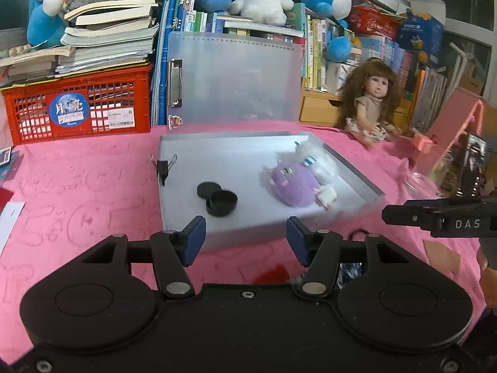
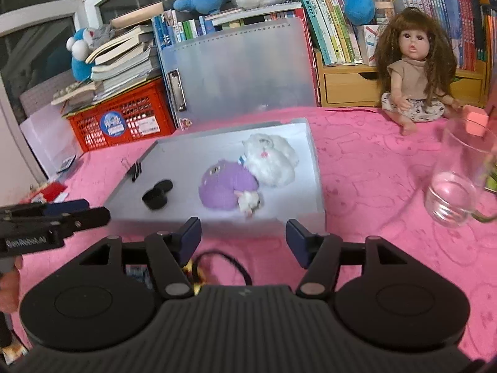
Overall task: Organize objects
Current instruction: 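Move both open tools from the tray back to the toy pile, then grasp a black disc with the right tool while the left tool grasps the pink bow, then carry the black disc and pink bow over the tray with both tools, then lower the black disc into the tray and open the right tool while the left releases the bow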
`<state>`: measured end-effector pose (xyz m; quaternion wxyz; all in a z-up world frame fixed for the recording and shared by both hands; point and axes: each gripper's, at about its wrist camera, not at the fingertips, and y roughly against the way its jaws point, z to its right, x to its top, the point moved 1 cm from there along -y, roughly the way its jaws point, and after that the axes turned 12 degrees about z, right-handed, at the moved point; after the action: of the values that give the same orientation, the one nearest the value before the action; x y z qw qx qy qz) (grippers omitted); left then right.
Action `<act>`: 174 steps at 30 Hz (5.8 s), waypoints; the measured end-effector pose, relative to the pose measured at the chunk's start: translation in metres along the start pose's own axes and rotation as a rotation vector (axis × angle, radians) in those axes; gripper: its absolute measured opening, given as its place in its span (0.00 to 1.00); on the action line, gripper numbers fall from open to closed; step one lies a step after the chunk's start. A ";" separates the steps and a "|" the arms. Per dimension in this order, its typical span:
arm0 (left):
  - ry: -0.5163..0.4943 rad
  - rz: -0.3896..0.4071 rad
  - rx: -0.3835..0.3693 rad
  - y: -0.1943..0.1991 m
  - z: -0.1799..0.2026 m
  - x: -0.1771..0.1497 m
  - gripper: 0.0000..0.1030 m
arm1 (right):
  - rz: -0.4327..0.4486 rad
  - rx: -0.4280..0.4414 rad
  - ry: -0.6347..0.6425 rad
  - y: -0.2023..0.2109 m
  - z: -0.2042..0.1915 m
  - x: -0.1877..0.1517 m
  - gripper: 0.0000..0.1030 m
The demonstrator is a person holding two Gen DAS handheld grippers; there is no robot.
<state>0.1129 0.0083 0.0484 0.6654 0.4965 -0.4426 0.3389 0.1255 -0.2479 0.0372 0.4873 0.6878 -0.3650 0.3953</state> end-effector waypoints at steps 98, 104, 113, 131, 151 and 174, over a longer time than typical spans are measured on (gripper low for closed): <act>0.145 0.023 0.058 0.045 -0.009 -0.012 0.15 | 0.080 -0.076 0.182 0.046 -0.037 -0.039 0.35; 0.136 0.000 0.075 0.027 -0.011 0.000 0.15 | 0.082 -0.080 0.169 0.037 -0.033 -0.023 0.35; 0.127 -0.015 0.088 0.001 -0.012 0.014 0.15 | 0.081 -0.080 0.145 0.021 -0.026 -0.004 0.35; 0.118 -0.044 0.126 -0.039 -0.017 0.017 0.15 | 0.042 -0.110 0.129 -0.011 -0.010 0.009 0.35; 0.124 -0.078 0.124 -0.076 -0.017 0.016 0.14 | 0.016 -0.125 0.091 -0.049 -0.005 0.015 0.35; 0.134 -0.157 0.138 -0.128 -0.028 0.016 0.08 | -0.086 -0.101 -0.042 -0.100 0.009 0.020 0.35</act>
<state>0.2397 0.0005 0.0139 0.6823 0.5506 -0.3324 0.3477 0.2245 -0.2331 0.0155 0.5301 0.6854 -0.3648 0.3407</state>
